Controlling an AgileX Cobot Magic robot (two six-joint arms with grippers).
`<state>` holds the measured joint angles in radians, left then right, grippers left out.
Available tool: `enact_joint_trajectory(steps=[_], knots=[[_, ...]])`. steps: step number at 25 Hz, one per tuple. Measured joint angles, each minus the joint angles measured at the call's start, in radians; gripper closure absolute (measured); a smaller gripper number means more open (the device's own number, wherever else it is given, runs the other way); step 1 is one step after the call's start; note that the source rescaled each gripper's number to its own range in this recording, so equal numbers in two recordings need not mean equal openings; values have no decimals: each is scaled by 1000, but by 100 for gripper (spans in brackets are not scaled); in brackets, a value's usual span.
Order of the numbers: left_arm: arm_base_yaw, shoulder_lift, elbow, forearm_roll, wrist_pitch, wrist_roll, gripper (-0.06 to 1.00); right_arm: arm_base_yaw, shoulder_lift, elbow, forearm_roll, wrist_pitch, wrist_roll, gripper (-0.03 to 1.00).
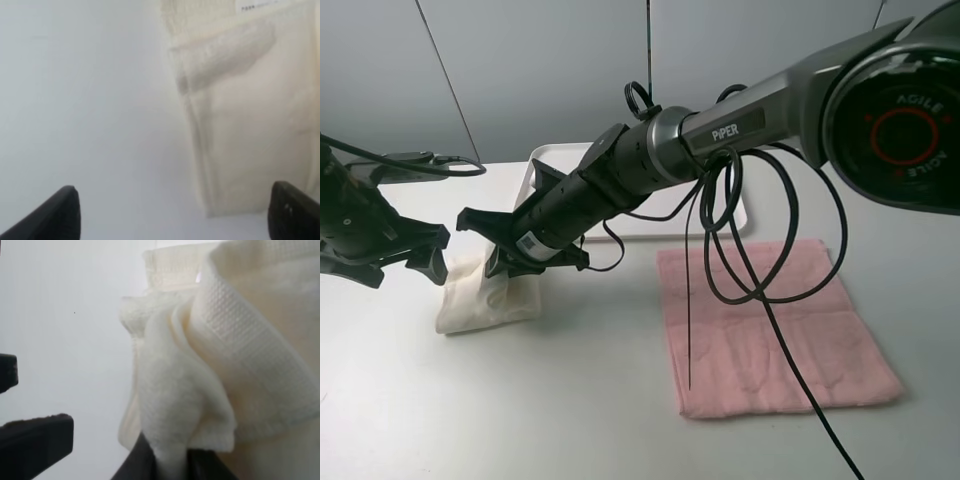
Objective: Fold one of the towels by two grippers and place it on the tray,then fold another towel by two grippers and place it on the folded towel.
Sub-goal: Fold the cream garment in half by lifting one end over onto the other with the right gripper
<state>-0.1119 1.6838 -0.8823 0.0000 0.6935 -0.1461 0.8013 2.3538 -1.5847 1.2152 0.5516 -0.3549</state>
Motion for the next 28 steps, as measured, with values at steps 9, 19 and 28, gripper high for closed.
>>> enact_joint_trajectory(steps=[9,19,28], knots=[[0,-84,0,22,69,13,-3,1,0,0,332,70,-256,48],[0,-97,0,49,89,16,-3,3,0,-2,385,111,-300,46],[0,-97,0,66,111,20,-3,-52,0,-2,99,56,-217,32]])
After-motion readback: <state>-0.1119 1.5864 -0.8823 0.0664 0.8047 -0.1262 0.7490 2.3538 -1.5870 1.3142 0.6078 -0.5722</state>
